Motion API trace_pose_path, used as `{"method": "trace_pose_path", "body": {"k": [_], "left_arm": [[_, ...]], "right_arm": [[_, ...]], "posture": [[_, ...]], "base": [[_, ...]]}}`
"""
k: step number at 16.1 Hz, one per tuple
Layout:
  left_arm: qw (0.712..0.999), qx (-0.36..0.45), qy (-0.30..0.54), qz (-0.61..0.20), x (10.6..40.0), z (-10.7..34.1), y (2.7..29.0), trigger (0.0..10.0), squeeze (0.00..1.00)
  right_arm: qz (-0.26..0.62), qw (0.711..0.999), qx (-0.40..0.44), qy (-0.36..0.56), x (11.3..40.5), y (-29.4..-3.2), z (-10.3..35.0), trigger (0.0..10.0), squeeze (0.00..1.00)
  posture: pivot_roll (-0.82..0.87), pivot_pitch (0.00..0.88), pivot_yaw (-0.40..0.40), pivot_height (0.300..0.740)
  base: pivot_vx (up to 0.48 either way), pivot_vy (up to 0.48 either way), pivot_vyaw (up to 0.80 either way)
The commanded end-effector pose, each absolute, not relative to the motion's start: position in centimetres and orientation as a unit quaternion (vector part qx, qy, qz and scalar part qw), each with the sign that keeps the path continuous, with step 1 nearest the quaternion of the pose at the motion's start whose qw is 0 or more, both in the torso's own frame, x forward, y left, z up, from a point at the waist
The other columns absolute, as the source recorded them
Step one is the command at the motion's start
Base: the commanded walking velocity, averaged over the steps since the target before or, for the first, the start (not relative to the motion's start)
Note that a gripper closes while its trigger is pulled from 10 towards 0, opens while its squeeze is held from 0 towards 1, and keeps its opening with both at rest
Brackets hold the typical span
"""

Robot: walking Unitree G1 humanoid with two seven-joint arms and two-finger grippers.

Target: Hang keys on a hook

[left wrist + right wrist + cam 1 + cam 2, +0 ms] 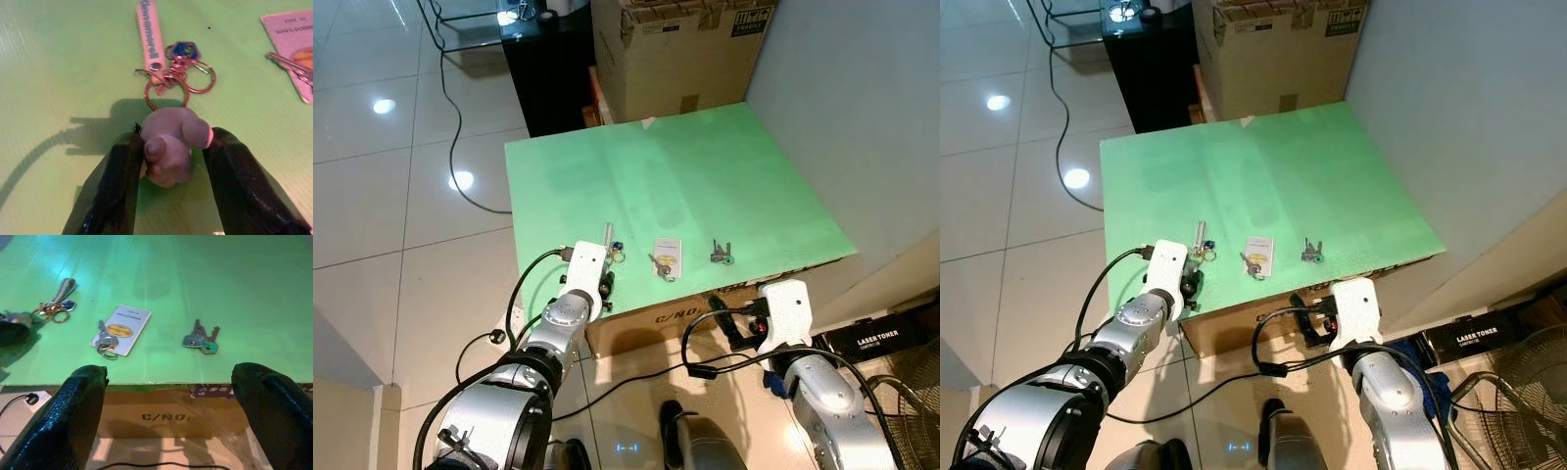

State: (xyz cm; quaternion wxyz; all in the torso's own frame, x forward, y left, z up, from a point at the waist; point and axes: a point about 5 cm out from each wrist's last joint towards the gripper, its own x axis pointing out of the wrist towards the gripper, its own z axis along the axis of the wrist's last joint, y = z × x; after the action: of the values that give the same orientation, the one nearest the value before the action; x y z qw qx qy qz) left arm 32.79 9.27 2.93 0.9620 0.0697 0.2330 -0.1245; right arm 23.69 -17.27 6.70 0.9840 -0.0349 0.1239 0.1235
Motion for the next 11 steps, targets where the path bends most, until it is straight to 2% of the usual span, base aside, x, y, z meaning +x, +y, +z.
{"method": "trace_pose_path", "body": {"k": [1, 2, 4, 5, 7, 9, 11], "left_arm": [[0.948, 0.074, 0.272, -0.145, 31.2, 1.1, 8.7, 0.0, 0.0], [0.948, 0.074, 0.272, -0.145, 31.2, 1.1, 8.7, 0.0, 0.0], [0.965, 0.047, 0.22, -0.138, 32.8, 3.1, 9.4, 0.0, 0.0], [0.979, 0.008, 0.163, -0.126, 34.2, 5.2, 10.4, 0.0, 0.0], [0.99, -0.045, 0.063, -0.118, 35.1, 8.0, 12.2, 0.0, 0.0], [0.991, -0.076, -0.013, -0.111, 34.1, 10.0, 13.8, 0.0, 0.0], [0.991, -0.081, -0.056, -0.088, 31.6, 11.1, 16.0, 0.0, 0.0]], "right_arm": [[0.113, 0.983, -0.03, 0.139, 23.4, -17.7, 6.2, 10.0, 0.0], [0.113, 0.983, -0.03, 0.139, 23.5, -17.8, 6.1, 10.0, 0.0], [0.109, 0.985, -0.017, 0.131, 24.5, -17.4, 6.3, 10.0, 0.0], [0.105, 0.986, -0.007, 0.126, 25.5, -17.0, 6.2, 10.0, 0.0], [0.106, 0.988, -0.004, 0.115, 26.9, -16.7, 6.3, 10.0, 0.0], [0.112, 0.988, -0.005, 0.102, 27.9, -16.3, 6.7, 10.0, 0.0], [0.112, 0.99, -0.008, 0.084, 29.1, -16.1, 7.4, 10.0, 0.0]], "posture": [[-0.37, 0.169, 0.022, 0.74], [-0.37, 0.169, 0.022, 0.74], [-0.32, 0.104, 0.049, 0.74], [-0.28, 0.063, 0.055, 0.74], [-0.21, 0.003, 0.053, 0.74], [-0.14, 0.0, 0.043, 0.74], [-0.09, 0.0, 0.03, 0.74]], "base": [[0.0, 0.0, 0.0], [0.0, 0.0, 0.0], [0.0, 0.0, 0.0], [0.0, 0.0, 0.0], [0.0, 0.0, 0.0], [0.0, 0.0, 0.0], [0.0, 0.0, 0.0]]}}
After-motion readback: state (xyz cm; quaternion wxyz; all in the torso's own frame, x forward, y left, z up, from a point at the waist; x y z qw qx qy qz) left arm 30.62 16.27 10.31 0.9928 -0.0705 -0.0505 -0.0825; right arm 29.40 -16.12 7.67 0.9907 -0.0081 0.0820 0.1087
